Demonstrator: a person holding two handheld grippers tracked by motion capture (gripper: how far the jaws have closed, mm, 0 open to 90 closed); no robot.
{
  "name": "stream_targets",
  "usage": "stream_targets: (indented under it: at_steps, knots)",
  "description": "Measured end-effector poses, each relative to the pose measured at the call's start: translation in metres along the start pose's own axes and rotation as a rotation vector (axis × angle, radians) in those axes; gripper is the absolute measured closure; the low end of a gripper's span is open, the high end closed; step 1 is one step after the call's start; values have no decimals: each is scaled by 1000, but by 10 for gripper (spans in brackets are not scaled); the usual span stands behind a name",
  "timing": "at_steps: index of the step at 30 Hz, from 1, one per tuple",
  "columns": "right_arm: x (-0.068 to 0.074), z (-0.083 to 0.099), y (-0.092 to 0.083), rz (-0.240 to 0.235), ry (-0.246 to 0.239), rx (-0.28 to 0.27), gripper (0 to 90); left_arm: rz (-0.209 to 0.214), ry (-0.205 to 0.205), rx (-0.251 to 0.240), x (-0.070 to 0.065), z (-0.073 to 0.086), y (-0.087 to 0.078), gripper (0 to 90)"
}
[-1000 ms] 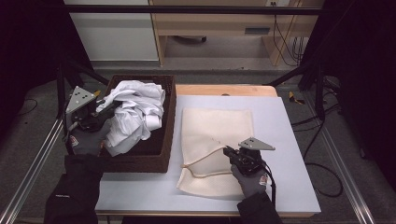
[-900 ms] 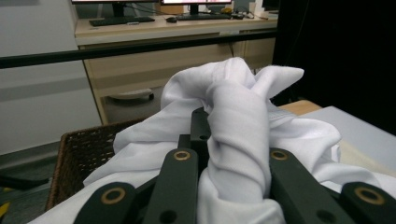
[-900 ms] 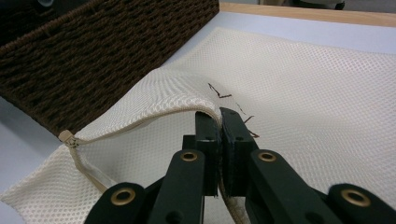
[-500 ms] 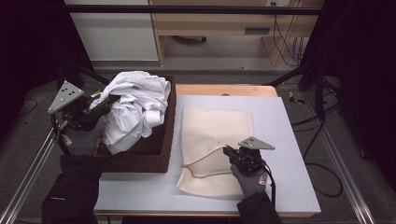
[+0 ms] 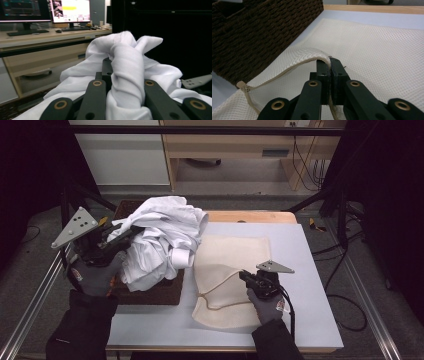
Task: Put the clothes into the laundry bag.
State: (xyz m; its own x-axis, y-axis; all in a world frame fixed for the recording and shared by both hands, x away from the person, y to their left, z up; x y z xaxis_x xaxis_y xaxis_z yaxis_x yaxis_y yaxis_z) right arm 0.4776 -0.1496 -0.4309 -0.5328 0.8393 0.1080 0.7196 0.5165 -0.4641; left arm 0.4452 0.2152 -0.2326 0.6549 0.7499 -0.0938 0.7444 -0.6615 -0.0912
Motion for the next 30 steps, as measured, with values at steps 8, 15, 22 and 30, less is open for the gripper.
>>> stream_targets:
  at_steps: [8, 15, 22, 30]
  knots:
    - [-9, -5, 8, 10, 37, -14, 873, 102, 31, 23, -34, 1, 6, 801]
    - [-15, -5, 10, 14, 59, -23, 873, 178, 41, 54, -55, 7, 6, 801]
    - [-19, -6, 12, 9, 80, -29, 872, 252, 28, 87, -70, 20, 4, 801]
    - [-22, -6, 11, 9, 85, -33, 873, 312, 41, 151, -86, 43, 2, 801]
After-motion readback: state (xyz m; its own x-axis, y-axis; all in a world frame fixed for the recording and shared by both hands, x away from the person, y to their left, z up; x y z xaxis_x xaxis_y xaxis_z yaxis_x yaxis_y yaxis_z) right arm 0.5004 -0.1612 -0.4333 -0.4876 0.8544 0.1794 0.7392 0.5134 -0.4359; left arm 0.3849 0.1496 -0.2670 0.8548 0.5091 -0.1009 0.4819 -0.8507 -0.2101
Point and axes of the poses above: each handheld gripper's, and its own axes: y roughly forward along the jaws, z roughly out of its underside, x roughly to its left, the point moved 2 cm from there along y, roughly forward along the jaws, and after that the axes turned 6 degrees about -y, right-handed, at the moved point
